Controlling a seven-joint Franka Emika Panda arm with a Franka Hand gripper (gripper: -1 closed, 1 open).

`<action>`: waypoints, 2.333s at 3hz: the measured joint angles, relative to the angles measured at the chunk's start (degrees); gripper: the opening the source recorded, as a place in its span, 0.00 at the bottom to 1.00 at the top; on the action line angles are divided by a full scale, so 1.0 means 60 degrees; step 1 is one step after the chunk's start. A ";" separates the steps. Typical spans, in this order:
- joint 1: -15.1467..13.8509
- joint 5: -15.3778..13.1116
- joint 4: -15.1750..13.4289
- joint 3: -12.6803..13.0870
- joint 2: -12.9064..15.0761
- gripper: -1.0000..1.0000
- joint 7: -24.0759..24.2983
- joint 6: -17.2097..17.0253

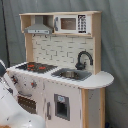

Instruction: Play with the kitchen

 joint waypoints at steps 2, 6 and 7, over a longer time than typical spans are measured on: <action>0.0000 -0.0003 -0.0002 0.0000 -0.0015 0.00 -0.2020 -0.0012; 0.0002 -0.0004 -0.0007 0.0000 -0.0045 0.00 -0.6395 -0.0065; 0.0009 -0.0012 -0.0005 0.0001 -0.0087 0.00 -0.7417 -0.0134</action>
